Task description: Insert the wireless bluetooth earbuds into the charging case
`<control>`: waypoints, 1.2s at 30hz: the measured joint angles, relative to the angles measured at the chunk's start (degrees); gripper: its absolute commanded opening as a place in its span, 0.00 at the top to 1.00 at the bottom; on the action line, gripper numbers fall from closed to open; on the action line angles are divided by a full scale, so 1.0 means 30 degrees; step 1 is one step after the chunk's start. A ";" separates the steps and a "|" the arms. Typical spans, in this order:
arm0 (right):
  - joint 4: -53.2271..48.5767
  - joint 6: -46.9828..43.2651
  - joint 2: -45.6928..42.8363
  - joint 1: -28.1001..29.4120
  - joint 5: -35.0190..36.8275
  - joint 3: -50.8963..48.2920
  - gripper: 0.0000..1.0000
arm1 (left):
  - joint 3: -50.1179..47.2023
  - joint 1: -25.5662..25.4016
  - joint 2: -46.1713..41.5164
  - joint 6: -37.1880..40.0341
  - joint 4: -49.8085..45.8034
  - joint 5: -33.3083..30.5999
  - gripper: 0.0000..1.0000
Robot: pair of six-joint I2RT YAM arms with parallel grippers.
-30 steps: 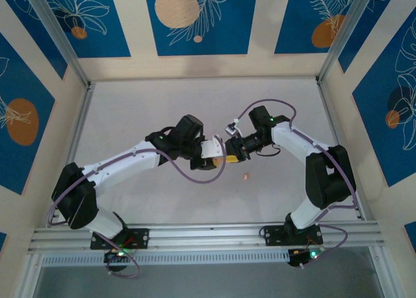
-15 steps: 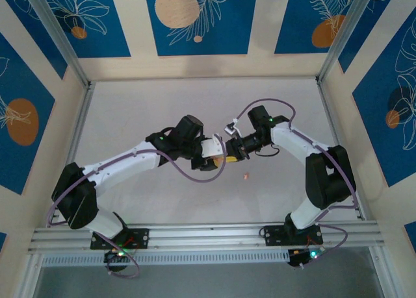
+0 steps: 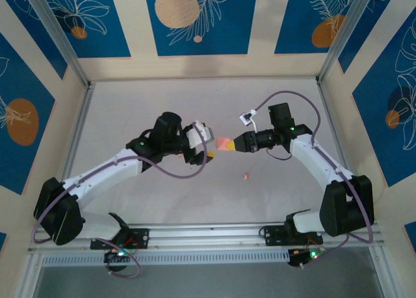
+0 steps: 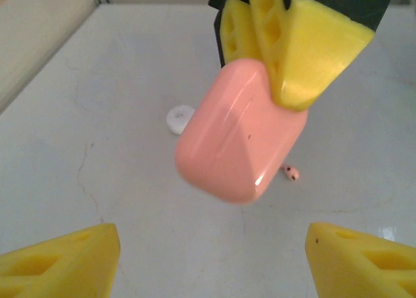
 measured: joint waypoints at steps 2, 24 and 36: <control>0.0401 -0.0554 -0.0328 -0.0335 -0.0087 -0.0073 0.87 | -0.0678 0.0597 -0.0386 -0.0743 0.1071 0.0918 0.31; 0.0678 -1.2990 -0.2448 -0.0758 -0.3089 -0.0109 0.89 | -0.1705 0.1450 -0.0138 -0.3577 0.6790 0.8386 0.43; -0.0918 -1.6014 -0.1224 0.0117 -0.3985 0.1078 0.89 | -0.1552 0.1443 0.0211 -0.3373 0.6572 0.9770 0.48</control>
